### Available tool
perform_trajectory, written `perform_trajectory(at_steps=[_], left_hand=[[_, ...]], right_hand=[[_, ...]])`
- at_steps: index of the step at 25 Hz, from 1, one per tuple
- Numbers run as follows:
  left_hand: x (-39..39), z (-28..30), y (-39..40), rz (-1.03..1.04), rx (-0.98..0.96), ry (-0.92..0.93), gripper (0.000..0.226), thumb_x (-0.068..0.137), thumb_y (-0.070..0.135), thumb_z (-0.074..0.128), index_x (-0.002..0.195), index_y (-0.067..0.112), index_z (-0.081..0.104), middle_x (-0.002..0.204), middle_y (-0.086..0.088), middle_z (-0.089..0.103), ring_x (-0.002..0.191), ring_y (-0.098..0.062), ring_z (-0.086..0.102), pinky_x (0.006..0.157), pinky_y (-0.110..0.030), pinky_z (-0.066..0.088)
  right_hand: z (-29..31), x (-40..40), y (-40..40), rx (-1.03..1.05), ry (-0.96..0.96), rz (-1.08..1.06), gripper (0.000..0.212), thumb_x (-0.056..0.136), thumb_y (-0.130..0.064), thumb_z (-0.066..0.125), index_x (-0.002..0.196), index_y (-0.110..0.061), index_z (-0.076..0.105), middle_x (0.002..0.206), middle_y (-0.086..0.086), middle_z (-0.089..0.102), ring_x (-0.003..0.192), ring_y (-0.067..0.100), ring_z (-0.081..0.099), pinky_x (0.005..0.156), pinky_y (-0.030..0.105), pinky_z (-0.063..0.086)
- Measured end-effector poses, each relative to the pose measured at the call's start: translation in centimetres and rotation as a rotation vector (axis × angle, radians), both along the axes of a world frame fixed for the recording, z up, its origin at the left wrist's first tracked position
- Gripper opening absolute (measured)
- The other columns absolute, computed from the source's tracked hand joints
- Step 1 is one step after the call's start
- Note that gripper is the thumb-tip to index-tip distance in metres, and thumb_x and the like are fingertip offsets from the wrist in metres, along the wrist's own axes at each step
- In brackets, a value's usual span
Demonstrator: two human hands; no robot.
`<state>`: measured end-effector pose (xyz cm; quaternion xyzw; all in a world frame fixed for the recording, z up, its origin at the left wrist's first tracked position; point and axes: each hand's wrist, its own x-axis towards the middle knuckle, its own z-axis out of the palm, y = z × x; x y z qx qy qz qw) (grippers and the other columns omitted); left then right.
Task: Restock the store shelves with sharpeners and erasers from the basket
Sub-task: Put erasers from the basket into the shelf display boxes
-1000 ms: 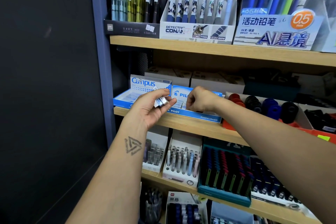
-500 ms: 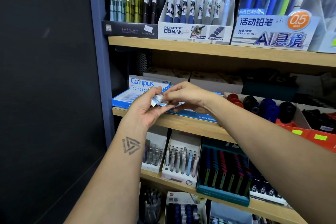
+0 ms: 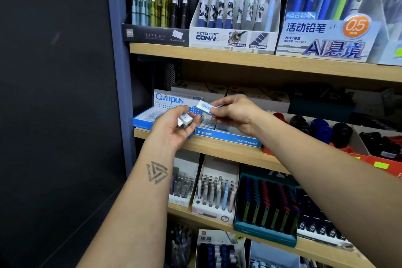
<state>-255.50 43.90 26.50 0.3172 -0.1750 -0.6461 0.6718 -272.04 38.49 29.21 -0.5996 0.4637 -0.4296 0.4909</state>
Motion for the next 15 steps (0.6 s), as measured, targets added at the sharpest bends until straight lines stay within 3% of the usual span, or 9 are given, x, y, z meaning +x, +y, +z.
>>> perform_trajectory(at_steps=[2, 5, 7, 11, 15], left_hand=[[-0.3, 0.1, 0.0, 0.022, -0.007, -0.091, 0.011, 0.088, -0.006, 0.066, 0.098, -0.006, 0.062, 0.099, -0.021, 0.059, 0.071, -0.029, 0.066, 0.056, -0.028, 0.060], [-0.5, 0.2, 0.1, 0.023, -0.023, -0.153, 0.010, 0.087, -0.004, 0.069, 0.095, -0.005, 0.063, 0.091, -0.019, 0.064, 0.058, -0.023, 0.067, 0.053, -0.023, 0.056], [-0.1, 0.1, 0.0, 0.049, -0.019, -0.166, 0.012, 0.088, -0.004, 0.068, 0.098, -0.005, 0.063, 0.091, -0.018, 0.064, 0.067, -0.023, 0.065, 0.051, -0.021, 0.055], [1.5, 0.0, -0.5, 0.136, 0.004, -0.173, 0.016, 0.088, -0.003, 0.068, 0.104, -0.005, 0.063, 0.109, -0.022, 0.065, 0.080, -0.026, 0.065, 0.050, -0.021, 0.054], [4.5, 0.1, -0.2, 0.232, 0.030, -0.109, 0.010, 0.091, -0.004, 0.062, 0.101, -0.003, 0.060, 0.105, -0.019, 0.059, 0.087, -0.029, 0.062, 0.052, -0.024, 0.057]], right_hand=[[0.0, -0.2, 0.0, -0.017, -0.044, 0.053, 0.023, 0.083, 0.005, 0.074, 0.104, -0.004, 0.070, 0.081, 0.015, 0.073, 0.070, 0.020, 0.070, 0.064, 0.025, 0.059], [-0.1, 0.1, 0.1, -0.061, -0.060, 0.136, 0.021, 0.081, 0.007, 0.074, 0.100, -0.002, 0.071, 0.080, 0.015, 0.073, 0.073, 0.024, 0.070, 0.068, 0.027, 0.059], [-0.3, 0.7, 0.1, -0.117, -0.032, 0.177, 0.025, 0.079, 0.007, 0.076, 0.102, 0.000, 0.072, 0.085, 0.016, 0.072, 0.079, 0.025, 0.070, 0.074, 0.030, 0.061], [-0.5, 3.0, -0.1, -0.422, 0.301, 0.134, 0.030, 0.075, -0.006, 0.085, 0.102, -0.010, 0.076, 0.098, 0.009, 0.075, 0.085, 0.019, 0.070, 0.086, 0.033, 0.058], [-0.6, 5.6, -1.9, -0.438, 0.372, -0.114, 0.020, 0.084, -0.013, 0.079, 0.101, -0.004, 0.073, 0.081, 0.008, 0.072, 0.075, 0.020, 0.071, 0.083, 0.038, 0.059]])
